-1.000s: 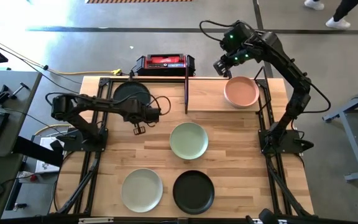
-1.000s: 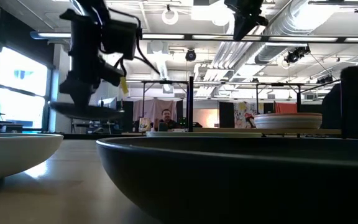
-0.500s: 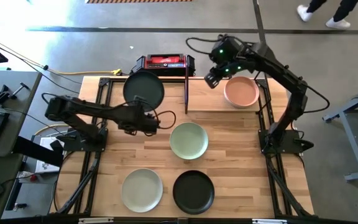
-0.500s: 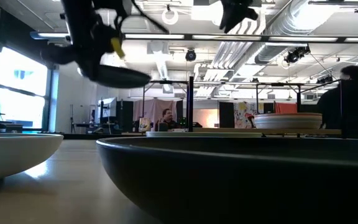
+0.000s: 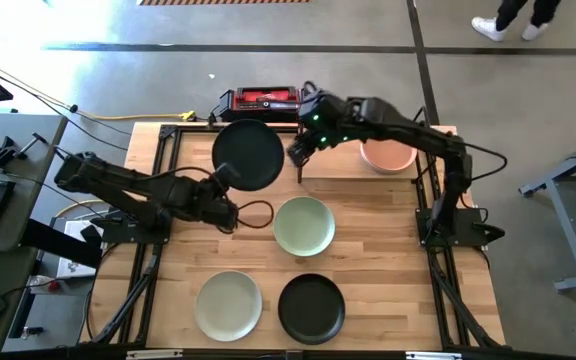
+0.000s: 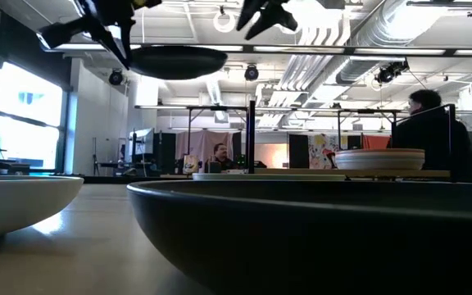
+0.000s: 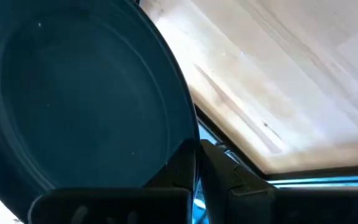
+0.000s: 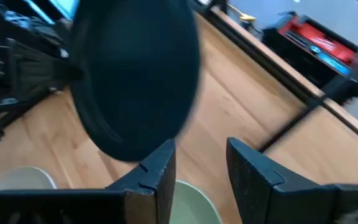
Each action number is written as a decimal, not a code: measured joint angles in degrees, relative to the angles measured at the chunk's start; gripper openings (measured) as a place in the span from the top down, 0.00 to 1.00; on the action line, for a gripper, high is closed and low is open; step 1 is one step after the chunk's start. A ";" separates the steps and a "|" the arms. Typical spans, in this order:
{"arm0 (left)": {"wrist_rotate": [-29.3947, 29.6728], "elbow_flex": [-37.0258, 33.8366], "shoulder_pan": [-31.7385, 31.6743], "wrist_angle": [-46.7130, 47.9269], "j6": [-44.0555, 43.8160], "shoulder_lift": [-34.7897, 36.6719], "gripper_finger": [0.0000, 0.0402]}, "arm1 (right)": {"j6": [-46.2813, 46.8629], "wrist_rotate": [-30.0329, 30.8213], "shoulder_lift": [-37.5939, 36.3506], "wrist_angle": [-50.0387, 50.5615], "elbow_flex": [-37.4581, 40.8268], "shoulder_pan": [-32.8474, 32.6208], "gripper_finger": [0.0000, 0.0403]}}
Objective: Place and stack plates onto a shelf
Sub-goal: Put the dark blue plate on the shelf, then stack the light green plate on top of the dark blue plate on the shelf
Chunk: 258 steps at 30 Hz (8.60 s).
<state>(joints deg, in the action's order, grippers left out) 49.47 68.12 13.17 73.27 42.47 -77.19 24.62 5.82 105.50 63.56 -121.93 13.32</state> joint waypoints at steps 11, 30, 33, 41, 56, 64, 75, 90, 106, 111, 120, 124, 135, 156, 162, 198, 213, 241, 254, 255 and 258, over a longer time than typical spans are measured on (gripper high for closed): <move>1.38 0.00 3.74 -1.04 1.30 0.04 1.00 | 4.69 5.68 3.04 -2.65 0.02 -4.55 0.74; 2.51 0.00 4.57 -4.50 1.23 0.04 0.97 | 11.90 7.76 3.04 -3.05 0.02 -4.74 0.97; 0.51 0.00 3.90 -4.63 1.08 0.04 0.96 | 13.93 7.73 3.04 -3.12 0.02 -4.73 0.97; -4.41 0.00 2.91 -4.45 -3.03 0.02 0.90 | 15.72 7.73 3.04 -2.95 0.02 -4.75 0.99; -2.85 0.00 2.98 -4.42 -11.76 0.01 0.64 | 18.32 9.70 3.04 -0.14 0.02 -4.74 1.00; 3.48 0.00 2.98 -4.32 -23.36 0.00 0.58 | 16.75 11.00 2.99 1.81 0.02 -3.16 1.00; 3.61 -0.02 2.97 -3.57 -33.04 0.30 0.58 | 9.13 11.02 2.69 10.39 -7.87 2.12 1.00; 2.57 -0.02 -2.80 -3.66 -52.17 0.30 0.58 | -5.39 8.76 -4.86 17.98 -10.36 15.56 1.00; 0.87 -0.02 -10.99 -3.71 -61.35 0.30 0.58 | -15.72 4.63 -5.87 23.85 -10.36 31.18 1.00; 0.75 -0.02 -12.60 -3.73 -63.54 0.30 0.58 | -16.71 2.62 -5.73 24.81 -10.34 33.62 1.00; 0.75 -0.02 -15.10 -3.77 -66.02 0.30 0.58 | -16.55 2.74 -7.29 23.41 -2.54 32.01 1.00; 0.62 -0.02 -15.89 -3.77 -65.81 0.30 0.58 | -15.53 1.17 -11.59 13.79 11.15 32.03 1.00; 0.55 -0.02 -16.97 -3.93 -64.89 0.30 0.58 | -8.76 -3.79 -21.65 -7.04 37.18 34.14 1.00; 0.12 -0.02 -16.96 -4.15 -64.89 0.30 0.58 | 3.79 -8.30 -22.73 -28.35 60.46 33.79 1.00; 0.12 -0.02 -16.96 -4.17 -64.89 0.30 0.58 | 5.43 -9.11 -22.73 -33.60 64.29 33.79 1.00; -0.91 -0.02 -16.96 -4.15 -64.84 0.33 0.58 | 6.50 -12.45 -21.68 -36.64 66.55 33.94 0.92; -12.14 -0.02 -16.80 -4.20 -70.74 0.33 0.58 | 16.47 -29.17 -32.79 -28.58 66.49 21.85 0.92; -16.36 0.00 -16.72 -4.65 -69.85 0.33 0.58 | 47.44 -8.34 -21.98 -31.03 66.47 -17.83 0.92; -16.30 0.00 -16.72 -4.69 -69.26 0.33 0.58 | 52.81 -9.22 -17.70 -31.52 66.47 -19.97 0.85; -16.29 0.00 -16.72 -4.69 -69.28 0.33 0.58 | 53.20 -8.20 -17.69 -30.93 66.47 -19.98 0.83; -16.28 0.00 -16.72 -4.69 -69.28 0.33 0.58 | 54.68 -4.22 -17.69 -30.28 66.47 -19.92 0.77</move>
<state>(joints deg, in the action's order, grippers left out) 33.19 68.12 -3.55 68.58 -26.81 -76.86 79.30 1.60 87.81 33.28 -55.46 -6.60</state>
